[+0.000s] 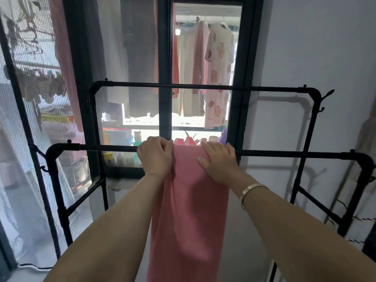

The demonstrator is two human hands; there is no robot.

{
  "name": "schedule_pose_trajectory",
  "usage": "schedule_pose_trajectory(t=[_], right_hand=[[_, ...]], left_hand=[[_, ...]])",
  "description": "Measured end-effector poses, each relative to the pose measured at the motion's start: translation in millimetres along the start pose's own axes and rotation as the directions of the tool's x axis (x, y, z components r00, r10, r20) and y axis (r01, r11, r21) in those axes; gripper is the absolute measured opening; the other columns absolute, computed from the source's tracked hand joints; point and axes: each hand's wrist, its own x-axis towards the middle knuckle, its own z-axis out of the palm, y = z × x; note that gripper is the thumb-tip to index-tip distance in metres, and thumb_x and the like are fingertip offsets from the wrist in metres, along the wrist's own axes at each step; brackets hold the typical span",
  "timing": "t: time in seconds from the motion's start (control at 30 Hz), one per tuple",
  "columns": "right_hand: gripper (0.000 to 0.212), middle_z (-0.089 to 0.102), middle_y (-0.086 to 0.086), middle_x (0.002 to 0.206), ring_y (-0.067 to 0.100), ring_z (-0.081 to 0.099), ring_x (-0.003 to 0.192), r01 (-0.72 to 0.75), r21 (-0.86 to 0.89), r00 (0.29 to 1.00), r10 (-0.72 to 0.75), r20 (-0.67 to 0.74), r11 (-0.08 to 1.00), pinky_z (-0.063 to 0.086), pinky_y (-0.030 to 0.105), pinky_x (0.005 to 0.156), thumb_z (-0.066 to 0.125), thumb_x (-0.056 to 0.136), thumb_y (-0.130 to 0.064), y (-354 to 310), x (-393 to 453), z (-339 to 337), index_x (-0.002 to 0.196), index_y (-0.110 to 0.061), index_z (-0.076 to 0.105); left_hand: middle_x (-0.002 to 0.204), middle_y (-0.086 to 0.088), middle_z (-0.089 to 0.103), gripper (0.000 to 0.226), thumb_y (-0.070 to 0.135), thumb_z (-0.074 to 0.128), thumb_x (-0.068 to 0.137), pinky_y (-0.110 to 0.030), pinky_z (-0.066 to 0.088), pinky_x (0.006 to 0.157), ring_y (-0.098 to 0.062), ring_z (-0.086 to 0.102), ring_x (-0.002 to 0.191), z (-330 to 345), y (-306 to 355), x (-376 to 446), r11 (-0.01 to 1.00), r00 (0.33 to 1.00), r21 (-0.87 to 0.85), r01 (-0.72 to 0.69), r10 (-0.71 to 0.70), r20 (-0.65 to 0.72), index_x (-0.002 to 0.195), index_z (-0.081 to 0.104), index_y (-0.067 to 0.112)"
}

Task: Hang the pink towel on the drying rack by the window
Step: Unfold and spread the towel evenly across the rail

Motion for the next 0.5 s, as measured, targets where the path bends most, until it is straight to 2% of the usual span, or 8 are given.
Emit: schedule_pose_trajectory(t=[0.07,0.13,0.2,0.27,0.37,0.43,0.5], right_hand=[[0.055,0.034,-0.001,0.152,0.020,0.020,0.143,-0.005,0.047,1.000,0.005,0.001,0.999,0.001,0.048,0.119,0.038,0.094,-0.050,-9,5,0,0.145,-0.029,0.031],[0.056,0.036,0.002,0.152,0.021,0.021,0.143,0.054,0.106,0.998,-0.052,-0.021,0.993,0.005,0.045,0.120,0.042,0.094,-0.047,-23,10,5,0.145,-0.025,0.034],[0.055,0.040,0.004,0.150,0.022,0.024,0.142,0.117,0.146,0.992,-0.109,-0.063,0.982,0.004,0.041,0.119,0.046,0.094,-0.043,-41,14,14,0.143,-0.020,0.037],[0.051,0.047,0.006,0.144,0.023,0.031,0.139,0.152,0.185,0.984,-0.132,-0.117,0.971,0.005,0.039,0.118,0.048,0.093,-0.040,-59,18,23,0.139,-0.018,0.043],[0.044,0.060,0.004,0.127,0.024,0.044,0.129,0.167,0.248,0.969,-0.112,-0.222,0.954,0.010,0.036,0.116,0.056,0.089,-0.038,-79,20,36,0.128,-0.018,0.055],[0.046,0.060,0.004,0.128,0.024,0.043,0.130,0.125,0.232,0.965,-0.063,-0.256,0.965,0.008,0.035,0.116,0.056,0.087,-0.041,-87,21,44,0.127,-0.021,0.057],[0.047,0.060,0.003,0.130,0.024,0.042,0.132,0.092,0.200,0.959,-0.034,-0.280,0.975,0.008,0.036,0.117,0.055,0.087,-0.046,-91,20,49,0.128,-0.024,0.057]], left_hand=[[0.065,0.018,0.048,0.027,0.035,0.058,0.090,-0.038,0.037,0.089,-0.015,0.054,0.069,2,-2,2,0.999,0.998,-0.051,-0.001,0.004,0.055,0.065,0.054,0.027],[0.075,0.015,0.055,0.025,0.029,0.046,0.094,-0.040,0.026,0.108,-0.011,0.054,0.075,4,-10,1,0.997,0.994,-0.079,-0.007,0.015,0.105,0.071,0.055,0.026],[0.080,0.014,0.059,0.025,0.017,0.038,0.089,-0.038,0.018,0.115,-0.009,0.055,0.080,0,-17,2,0.995,0.988,-0.104,-0.014,0.030,0.149,0.076,0.056,0.028],[0.079,0.015,0.060,0.030,0.005,0.040,0.085,-0.043,0.026,0.114,-0.011,0.053,0.084,-5,-22,6,0.992,0.981,-0.128,0.001,0.024,0.193,0.082,0.060,0.026],[0.083,0.013,0.062,0.036,0.000,0.041,0.085,-0.047,0.041,0.100,-0.026,0.050,0.104,-11,-31,9,0.990,0.963,-0.141,0.006,0.032,0.268,0.093,0.065,0.026],[0.095,0.010,0.068,0.037,0.003,0.042,0.089,-0.037,0.042,0.097,-0.025,0.049,0.111,-14,-39,10,0.993,0.955,-0.106,-0.049,0.077,0.287,0.102,0.066,0.027],[0.104,0.007,0.071,0.036,0.006,0.044,0.092,-0.018,0.032,0.097,-0.019,0.054,0.107,-16,-43,11,0.987,0.945,-0.087,-0.134,0.154,0.288,0.109,0.069,0.026]])
